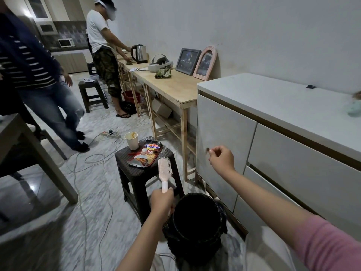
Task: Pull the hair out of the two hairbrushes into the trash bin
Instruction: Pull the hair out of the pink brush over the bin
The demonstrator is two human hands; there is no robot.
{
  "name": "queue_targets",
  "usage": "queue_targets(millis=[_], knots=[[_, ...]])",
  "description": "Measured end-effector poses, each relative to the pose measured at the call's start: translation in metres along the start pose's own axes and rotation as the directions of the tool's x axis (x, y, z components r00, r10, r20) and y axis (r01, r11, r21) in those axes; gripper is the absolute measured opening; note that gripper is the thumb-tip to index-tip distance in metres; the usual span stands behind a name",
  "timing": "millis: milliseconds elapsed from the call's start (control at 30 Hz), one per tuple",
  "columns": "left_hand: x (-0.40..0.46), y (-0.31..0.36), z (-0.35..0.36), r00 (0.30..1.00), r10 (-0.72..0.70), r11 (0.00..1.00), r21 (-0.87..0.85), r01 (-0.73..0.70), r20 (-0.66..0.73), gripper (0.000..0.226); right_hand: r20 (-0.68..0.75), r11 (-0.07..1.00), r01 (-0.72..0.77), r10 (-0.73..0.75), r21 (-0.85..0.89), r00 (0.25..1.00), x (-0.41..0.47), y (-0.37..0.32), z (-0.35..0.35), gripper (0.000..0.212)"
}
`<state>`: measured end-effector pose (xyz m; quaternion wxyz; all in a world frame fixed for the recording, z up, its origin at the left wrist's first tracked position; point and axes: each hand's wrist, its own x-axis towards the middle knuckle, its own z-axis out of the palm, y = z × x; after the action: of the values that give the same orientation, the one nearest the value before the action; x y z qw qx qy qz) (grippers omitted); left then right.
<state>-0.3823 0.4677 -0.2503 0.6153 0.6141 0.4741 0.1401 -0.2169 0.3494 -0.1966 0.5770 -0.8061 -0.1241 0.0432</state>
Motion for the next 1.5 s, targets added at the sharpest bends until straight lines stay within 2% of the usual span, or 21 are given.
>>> queue_targets(millis=[67,167,300,400,500,767,833,933,1000,1067,1133,1333,1500], knots=[[-0.001,0.003,0.001,1.000,0.000,1.000,0.014,0.000,0.017,0.015,0.009,0.997,-0.013,0.014,-0.072,1.000,-0.001,0.004,-0.001,0.014],[-0.003,0.006,0.004,0.999,0.012,0.999,0.039,-0.013,0.040,0.015,0.029,0.987,-0.019,0.024,-0.157,0.999,-0.003,0.011,-0.001,0.004],[-0.007,0.009,0.006,0.998,0.026,0.998,0.056,-0.029,0.055,0.023,0.086,0.981,-0.021,0.038,-0.193,0.996,-0.003,0.019,0.001,0.016],[-0.011,0.011,0.006,0.998,0.026,0.998,0.060,-0.030,0.063,0.023,0.121,0.983,-0.013,0.035,-0.184,0.992,-0.004,0.019,0.001,0.028],[-0.015,0.013,0.006,0.996,0.032,0.998,0.049,-0.036,0.080,0.023,0.118,0.987,0.004,0.016,-0.162,0.993,-0.004,0.017,-0.001,0.031],[-0.025,0.014,0.013,0.987,0.082,0.993,0.076,-0.093,0.141,0.013,0.162,0.998,0.012,-0.002,-0.058,0.987,-0.006,0.010,0.008,0.020],[-0.028,0.013,0.016,0.983,0.093,0.991,0.085,-0.108,0.155,0.014,0.208,0.999,0.027,-0.020,-0.032,0.978,-0.011,0.005,0.012,0.033],[-0.032,0.013,0.021,0.977,0.100,0.987,0.103,-0.121,0.186,0.013,0.368,0.998,0.057,-0.047,-0.017,0.928,-0.018,-0.002,0.017,0.078],[-0.035,0.014,0.023,0.967,0.110,0.983,0.116,-0.139,0.230,0.014,0.440,0.994,0.091,-0.055,-0.061,0.896,-0.019,-0.005,0.020,0.107],[-0.038,0.014,0.023,0.950,0.139,0.975,0.127,-0.181,0.280,0.015,0.450,0.982,0.140,-0.068,-0.129,0.890,-0.016,-0.008,0.021,0.123],[-0.041,0.012,0.020,0.936,0.176,0.967,0.127,-0.223,0.304,0.016,0.433,0.971,0.169,-0.081,-0.171,0.898,-0.011,-0.012,0.020,0.119],[-0.041,0.004,0.013,0.898,0.346,0.902,0.166,-0.398,0.271,0.018,0.346,0.942,0.237,-0.146,-0.238,0.927,0.000,-0.022,0.013,0.077],[-0.039,-0.001,0.019,0.891,0.402,0.866,0.226,-0.445,0.213,0.018,0.242,0.951,0.231,-0.180,-0.203,0.953,0.006,-0.022,0.016,0.051]])
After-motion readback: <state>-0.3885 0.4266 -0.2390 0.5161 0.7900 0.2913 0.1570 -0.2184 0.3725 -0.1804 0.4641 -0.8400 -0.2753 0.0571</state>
